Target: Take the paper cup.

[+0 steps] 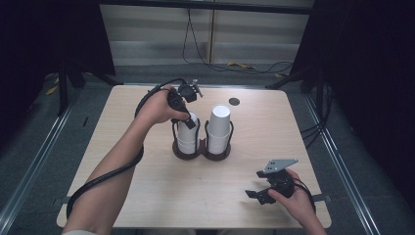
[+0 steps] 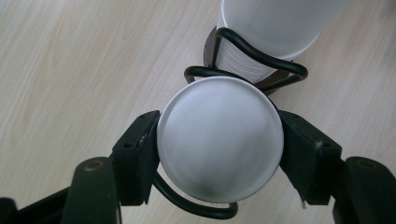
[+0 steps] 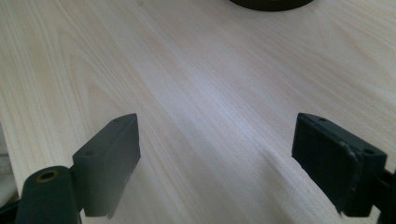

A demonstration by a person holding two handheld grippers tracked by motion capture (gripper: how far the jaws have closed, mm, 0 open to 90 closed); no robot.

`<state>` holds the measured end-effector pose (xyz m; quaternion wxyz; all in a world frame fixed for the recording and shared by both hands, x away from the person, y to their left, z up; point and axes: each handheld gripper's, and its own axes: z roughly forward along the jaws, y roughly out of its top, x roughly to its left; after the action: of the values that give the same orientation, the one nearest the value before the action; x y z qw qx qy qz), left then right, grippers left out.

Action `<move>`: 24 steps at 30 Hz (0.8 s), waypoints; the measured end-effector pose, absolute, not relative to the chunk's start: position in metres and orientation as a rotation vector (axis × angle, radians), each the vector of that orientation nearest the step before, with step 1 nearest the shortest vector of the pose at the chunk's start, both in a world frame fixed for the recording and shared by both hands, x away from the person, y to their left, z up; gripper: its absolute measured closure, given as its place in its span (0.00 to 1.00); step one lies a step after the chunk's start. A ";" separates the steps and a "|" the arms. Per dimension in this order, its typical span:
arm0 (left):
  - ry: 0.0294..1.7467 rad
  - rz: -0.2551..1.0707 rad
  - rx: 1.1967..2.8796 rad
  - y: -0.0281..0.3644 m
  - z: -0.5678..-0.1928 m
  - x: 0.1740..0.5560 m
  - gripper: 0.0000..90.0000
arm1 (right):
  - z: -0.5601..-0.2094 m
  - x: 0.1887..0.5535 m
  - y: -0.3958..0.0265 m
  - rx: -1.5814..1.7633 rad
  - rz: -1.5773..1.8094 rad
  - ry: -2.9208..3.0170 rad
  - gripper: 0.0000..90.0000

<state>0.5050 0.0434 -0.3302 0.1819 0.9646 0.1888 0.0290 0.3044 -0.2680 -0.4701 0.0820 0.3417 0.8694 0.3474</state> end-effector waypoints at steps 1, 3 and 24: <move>0.533 0.082 2.723 0.043 -0.330 0.505 0.38 | -0.470 0.304 -0.268 1.021 1.038 2.598 0.17; 0.538 0.087 2.716 0.044 -0.327 0.505 0.38 | -0.470 0.304 -0.268 1.021 1.037 2.598 0.16; 0.557 0.099 2.699 0.050 -0.303 0.505 0.38 | -0.470 0.304 -0.268 1.032 1.047 2.593 0.16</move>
<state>0.5051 0.0503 -0.3031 0.1909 0.9607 0.1983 0.0351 0.3039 -0.2681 -0.4703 0.0805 0.3451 0.8670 0.3502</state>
